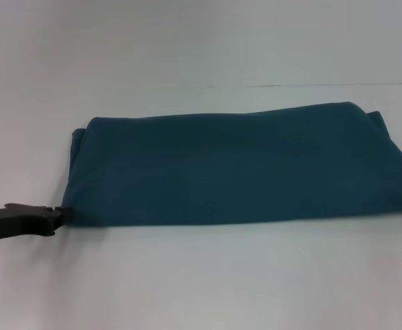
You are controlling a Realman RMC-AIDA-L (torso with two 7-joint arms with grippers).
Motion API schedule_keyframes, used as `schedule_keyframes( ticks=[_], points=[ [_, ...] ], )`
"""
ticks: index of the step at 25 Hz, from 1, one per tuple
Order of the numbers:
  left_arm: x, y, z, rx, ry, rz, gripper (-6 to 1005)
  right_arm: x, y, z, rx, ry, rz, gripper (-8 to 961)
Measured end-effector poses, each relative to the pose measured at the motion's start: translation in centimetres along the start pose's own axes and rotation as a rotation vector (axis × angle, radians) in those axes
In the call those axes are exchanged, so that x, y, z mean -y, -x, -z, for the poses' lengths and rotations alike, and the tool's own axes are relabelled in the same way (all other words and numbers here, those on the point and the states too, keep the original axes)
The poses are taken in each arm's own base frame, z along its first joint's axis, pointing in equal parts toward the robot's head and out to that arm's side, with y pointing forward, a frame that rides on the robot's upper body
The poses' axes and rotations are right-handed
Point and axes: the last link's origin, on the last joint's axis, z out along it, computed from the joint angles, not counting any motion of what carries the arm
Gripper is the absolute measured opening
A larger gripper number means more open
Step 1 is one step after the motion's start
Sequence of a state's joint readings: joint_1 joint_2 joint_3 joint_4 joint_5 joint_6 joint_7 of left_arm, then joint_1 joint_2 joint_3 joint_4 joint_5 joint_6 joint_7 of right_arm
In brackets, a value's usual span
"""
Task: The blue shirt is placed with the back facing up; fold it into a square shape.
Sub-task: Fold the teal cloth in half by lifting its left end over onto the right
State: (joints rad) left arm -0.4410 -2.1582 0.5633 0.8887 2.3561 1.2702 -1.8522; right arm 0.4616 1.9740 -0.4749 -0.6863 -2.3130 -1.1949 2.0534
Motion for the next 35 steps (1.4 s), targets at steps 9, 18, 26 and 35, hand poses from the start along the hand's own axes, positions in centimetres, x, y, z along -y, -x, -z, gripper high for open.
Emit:
schedule_keyframes(
  ticks=[9,18,26,35],
  points=[
    [0.2,-0.5,0.4,-0.011,-0.013,-0.011,33,0.3,-0.3,0.3,0.003,-0.005,-0.002,34],
    [-0.5,-0.3,0.9,0.004,0.044,-0.016,39,-0.4,-0.4,0.1,-0.005,0.039,0.029,70],
    [0.3,0.5,2.6,-0.016,0.018,0.093,187,-0.9,1.3,1.4,0.065,0.074,0.075,101],
    [1.9,1.7,4.4,-0.079,-0.026,0.380,632,-1.9,3.5,1.9,0.134,0.104,0.107,401]
  ],
)
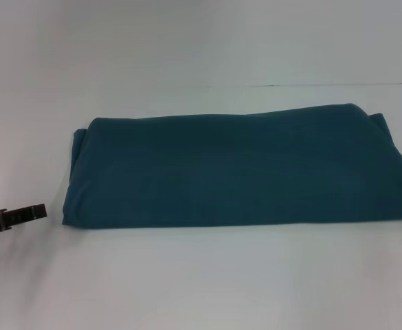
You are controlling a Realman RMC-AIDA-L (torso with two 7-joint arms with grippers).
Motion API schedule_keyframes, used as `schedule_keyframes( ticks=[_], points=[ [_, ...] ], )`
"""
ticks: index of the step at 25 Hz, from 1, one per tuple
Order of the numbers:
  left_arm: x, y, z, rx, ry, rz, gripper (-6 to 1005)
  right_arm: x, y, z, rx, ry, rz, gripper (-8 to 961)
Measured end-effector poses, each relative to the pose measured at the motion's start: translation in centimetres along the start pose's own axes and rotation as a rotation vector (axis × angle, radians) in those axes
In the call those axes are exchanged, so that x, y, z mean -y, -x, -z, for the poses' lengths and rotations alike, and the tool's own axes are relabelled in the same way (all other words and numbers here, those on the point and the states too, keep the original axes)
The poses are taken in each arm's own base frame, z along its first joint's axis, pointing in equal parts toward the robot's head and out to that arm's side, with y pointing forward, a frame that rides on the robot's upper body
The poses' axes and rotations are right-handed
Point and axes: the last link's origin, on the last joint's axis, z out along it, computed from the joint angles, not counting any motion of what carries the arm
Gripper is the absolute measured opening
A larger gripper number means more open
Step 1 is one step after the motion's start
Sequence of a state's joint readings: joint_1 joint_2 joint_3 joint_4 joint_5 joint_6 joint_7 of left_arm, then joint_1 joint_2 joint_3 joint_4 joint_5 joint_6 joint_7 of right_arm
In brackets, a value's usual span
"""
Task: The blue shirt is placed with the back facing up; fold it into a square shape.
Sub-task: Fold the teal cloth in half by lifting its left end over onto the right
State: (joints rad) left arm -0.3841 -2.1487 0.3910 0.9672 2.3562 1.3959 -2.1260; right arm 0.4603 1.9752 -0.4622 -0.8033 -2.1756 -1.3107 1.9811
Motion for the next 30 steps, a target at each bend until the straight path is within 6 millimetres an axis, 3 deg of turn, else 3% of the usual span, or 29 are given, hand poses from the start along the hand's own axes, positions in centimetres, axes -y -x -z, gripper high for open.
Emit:
schedule_keyframes(
  ticks=[2,8,18,30],
  points=[
    [-0.3,0.3,-0.1,0.014,0.020,0.040,648,-0.3,0.5,-0.3,0.004,0.009,0.011,566],
    [-1.2,0.9,-1.2,0.064,0.088,0.164,697,-1.2,2.2,-1.0,0.011,0.040,0.047,733],
    [-1.9,0.7,-2.5,0.085,0.124,0.262,733,-1.5,4.3,-0.8,0.034,0.035,0.089,734],
    [-2.1,0.8,-2.9,0.110,0.128,0.318,733,-1.6,4.8,-0.5,0.046,0.033,0.091,734]
  ],
)
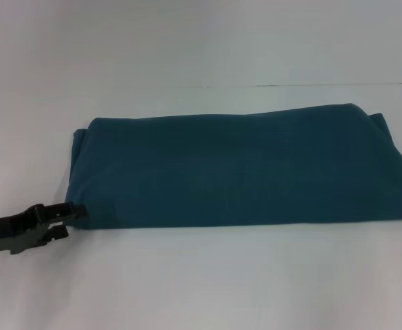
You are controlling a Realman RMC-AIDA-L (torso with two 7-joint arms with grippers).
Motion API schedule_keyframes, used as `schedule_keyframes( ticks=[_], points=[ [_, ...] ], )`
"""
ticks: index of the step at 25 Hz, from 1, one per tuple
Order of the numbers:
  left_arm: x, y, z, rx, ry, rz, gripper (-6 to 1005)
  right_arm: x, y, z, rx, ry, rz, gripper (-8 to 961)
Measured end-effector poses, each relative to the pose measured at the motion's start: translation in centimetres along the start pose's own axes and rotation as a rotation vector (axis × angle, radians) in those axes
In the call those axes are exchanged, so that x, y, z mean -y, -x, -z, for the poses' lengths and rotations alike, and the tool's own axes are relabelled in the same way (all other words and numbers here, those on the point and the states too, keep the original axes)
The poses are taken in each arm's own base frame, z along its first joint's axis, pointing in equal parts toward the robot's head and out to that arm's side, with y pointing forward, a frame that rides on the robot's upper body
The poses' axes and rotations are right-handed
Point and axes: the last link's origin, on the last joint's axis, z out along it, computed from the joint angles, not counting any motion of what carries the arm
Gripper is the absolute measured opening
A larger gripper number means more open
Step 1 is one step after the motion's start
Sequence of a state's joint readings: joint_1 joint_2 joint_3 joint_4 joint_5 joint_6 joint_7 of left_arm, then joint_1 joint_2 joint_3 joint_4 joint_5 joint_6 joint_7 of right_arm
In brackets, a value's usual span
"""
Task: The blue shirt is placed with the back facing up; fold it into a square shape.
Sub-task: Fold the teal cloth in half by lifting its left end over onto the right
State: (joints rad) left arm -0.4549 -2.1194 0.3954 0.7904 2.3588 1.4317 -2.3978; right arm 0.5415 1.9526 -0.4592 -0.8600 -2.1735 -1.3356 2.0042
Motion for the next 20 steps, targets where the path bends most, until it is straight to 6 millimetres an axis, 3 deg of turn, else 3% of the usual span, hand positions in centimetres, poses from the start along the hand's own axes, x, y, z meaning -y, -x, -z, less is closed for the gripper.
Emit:
schedule_keyframes(
  ticks=[20],
  points=[
    [0.29,-0.08,-0.51,0.007,-0.026,0.006,733,0.00,0.60,0.31,0.009,-0.006,0.004,733]
  ],
)
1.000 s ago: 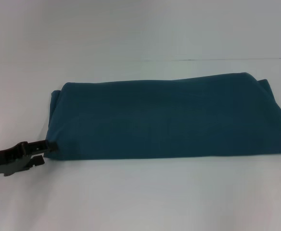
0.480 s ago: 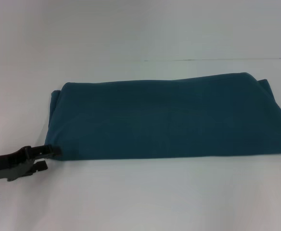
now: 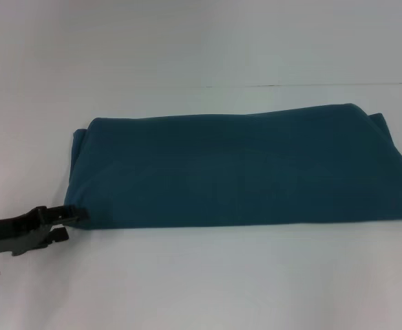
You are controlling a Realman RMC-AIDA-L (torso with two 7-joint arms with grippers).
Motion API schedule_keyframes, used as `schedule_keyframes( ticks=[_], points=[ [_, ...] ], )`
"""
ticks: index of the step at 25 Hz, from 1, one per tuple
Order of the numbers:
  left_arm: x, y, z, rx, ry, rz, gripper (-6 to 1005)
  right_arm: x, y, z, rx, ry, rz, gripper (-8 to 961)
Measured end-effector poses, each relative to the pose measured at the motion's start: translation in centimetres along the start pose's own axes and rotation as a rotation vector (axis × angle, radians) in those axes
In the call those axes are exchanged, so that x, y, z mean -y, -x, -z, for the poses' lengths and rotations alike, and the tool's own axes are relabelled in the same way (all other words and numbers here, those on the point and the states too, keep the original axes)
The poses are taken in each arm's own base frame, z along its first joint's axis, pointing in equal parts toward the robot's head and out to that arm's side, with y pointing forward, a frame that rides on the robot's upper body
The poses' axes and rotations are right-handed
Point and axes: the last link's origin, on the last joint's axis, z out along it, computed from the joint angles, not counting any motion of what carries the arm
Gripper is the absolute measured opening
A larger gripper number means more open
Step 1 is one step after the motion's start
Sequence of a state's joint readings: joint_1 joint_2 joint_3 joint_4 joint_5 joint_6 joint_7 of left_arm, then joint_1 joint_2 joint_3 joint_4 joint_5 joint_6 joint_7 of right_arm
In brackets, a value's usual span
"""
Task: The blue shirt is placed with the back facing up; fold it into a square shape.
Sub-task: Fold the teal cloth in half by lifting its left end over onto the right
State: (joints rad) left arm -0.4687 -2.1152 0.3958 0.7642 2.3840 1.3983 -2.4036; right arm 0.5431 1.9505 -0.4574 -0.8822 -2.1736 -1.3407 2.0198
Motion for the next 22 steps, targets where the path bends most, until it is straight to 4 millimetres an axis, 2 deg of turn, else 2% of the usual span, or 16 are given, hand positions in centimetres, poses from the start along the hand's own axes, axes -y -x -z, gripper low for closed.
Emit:
schedule_keyframes(
  ticks=[14,22],
  points=[
    [-0.4,-0.7,-1.2,-0.013,-0.007,-0.012,730,0.1,0.1,0.1,0.002,-0.003,0.000,734],
    [-0.7,-1.4,-1.2,-0.028,-0.008,-0.029,727,0.1,0.0,0.1,0.001,-0.004,-0.001,733]
  ],
)
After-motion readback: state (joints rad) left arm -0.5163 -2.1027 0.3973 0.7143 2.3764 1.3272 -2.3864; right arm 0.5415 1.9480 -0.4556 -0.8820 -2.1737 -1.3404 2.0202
